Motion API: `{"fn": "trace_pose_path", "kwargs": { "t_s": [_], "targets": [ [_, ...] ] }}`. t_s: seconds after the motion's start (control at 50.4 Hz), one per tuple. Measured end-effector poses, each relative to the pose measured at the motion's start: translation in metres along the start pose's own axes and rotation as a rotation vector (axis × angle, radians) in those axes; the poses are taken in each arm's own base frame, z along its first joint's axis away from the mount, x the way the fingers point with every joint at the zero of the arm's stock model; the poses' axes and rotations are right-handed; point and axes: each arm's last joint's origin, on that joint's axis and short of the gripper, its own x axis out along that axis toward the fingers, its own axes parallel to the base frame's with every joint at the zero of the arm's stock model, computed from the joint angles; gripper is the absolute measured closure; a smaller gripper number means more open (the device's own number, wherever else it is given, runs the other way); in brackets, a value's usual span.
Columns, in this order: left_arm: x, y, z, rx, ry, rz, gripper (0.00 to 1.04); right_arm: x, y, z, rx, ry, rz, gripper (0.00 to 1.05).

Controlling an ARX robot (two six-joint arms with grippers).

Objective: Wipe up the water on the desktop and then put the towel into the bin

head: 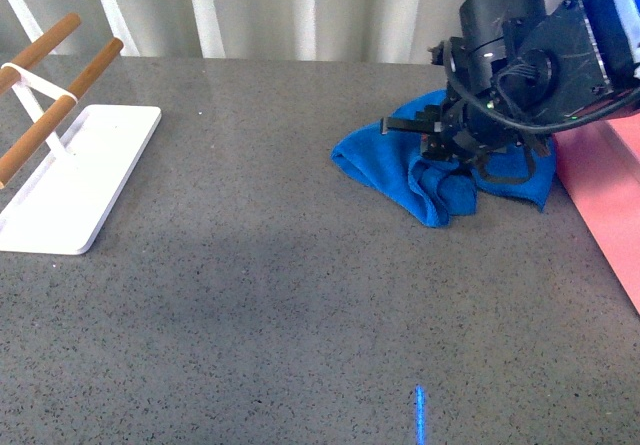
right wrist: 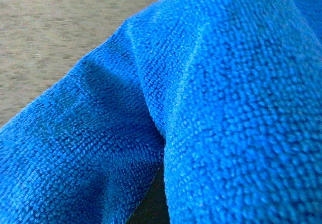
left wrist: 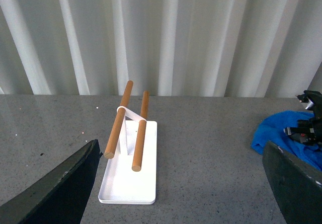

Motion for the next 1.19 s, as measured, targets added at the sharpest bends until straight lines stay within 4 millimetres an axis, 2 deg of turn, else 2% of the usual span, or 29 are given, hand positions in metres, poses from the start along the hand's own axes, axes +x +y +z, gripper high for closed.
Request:
{"fn": "trace_pose_path", "kwargs": {
  "t_s": [0.099,0.218,0.298,0.456,0.615,0.734,0.813,0.972,1.111,1.19],
  "targets": [
    [0.0,0.0,0.0,0.0,0.0,0.0,0.07,0.002,0.018,-0.002,-0.047,0.008,0.107,1.01],
    [0.0,0.0,0.0,0.0,0.0,0.0,0.07,-0.002,0.035,-0.008,-0.05,0.026,0.152,1.01],
    [0.0,0.0,0.0,0.0,0.0,0.0,0.07,-0.01,0.044,-0.016,-0.045,0.039,0.181,1.01],
    [0.0,0.0,0.0,0.0,0.0,0.0,0.07,-0.04,0.061,-0.038,-0.029,0.08,0.208,1.01],
    [0.0,0.0,0.0,0.0,0.0,0.0,0.07,-0.063,0.059,-0.055,-0.011,0.105,0.193,1.01],
    [0.0,0.0,0.0,0.0,0.0,0.0,0.07,-0.072,0.034,-0.063,0.022,0.086,0.108,1.01],
    [0.0,0.0,0.0,0.0,0.0,0.0,0.07,-0.073,0.018,-0.061,0.027,0.068,0.075,1.01],
    [0.0,0.0,0.0,0.0,0.0,0.0,0.07,-0.079,0.001,-0.049,0.012,0.049,0.1,1.01],
    [0.0,0.0,0.0,0.0,0.0,0.0,0.07,-0.088,0.003,-0.026,-0.055,-0.002,0.131,1.01],
    [0.0,0.0,0.0,0.0,0.0,0.0,0.07,-0.093,0.008,-0.004,-0.108,-0.063,0.14,1.01]
  ]
}}
